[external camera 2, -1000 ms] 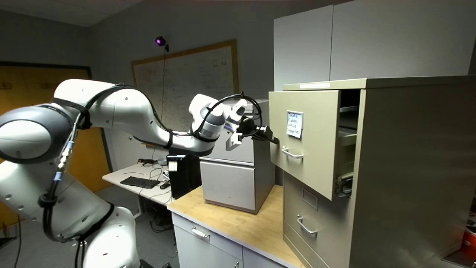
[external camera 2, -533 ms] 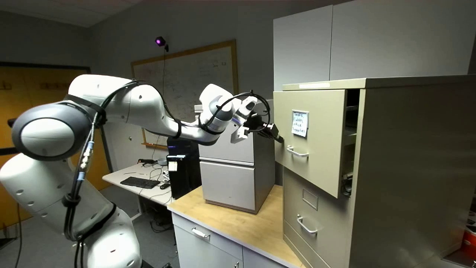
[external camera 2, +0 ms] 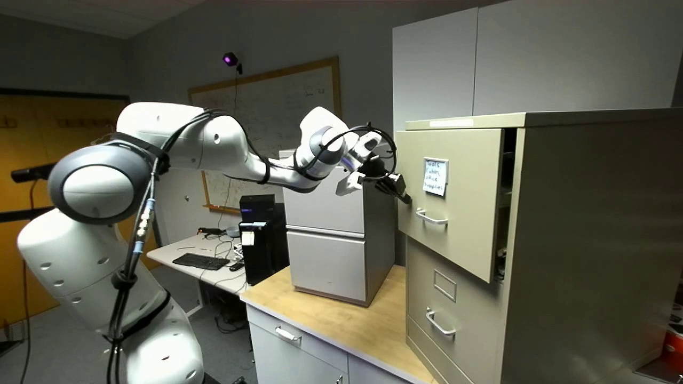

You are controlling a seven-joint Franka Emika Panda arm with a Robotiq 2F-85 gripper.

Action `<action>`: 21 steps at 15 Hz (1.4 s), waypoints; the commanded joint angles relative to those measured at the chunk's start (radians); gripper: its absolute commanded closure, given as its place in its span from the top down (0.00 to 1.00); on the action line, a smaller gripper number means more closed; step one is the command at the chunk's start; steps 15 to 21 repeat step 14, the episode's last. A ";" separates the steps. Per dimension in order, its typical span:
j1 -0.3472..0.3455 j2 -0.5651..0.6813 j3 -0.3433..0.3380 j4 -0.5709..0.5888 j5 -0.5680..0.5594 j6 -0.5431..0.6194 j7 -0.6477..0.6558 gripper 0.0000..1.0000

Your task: Close the top drawer of the beige file cabinet

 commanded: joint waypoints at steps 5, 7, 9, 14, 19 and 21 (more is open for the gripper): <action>0.014 0.225 -0.055 0.255 0.085 -0.029 -0.106 0.00; 0.017 0.253 -0.063 0.289 0.103 -0.041 -0.122 0.00; 0.023 0.270 -0.073 0.313 0.134 -0.059 -0.151 0.00; 0.045 0.287 -0.094 0.348 0.227 -0.130 -0.250 0.00; 0.045 0.287 -0.094 0.348 0.227 -0.130 -0.250 0.00; 0.045 0.287 -0.094 0.348 0.227 -0.130 -0.250 0.00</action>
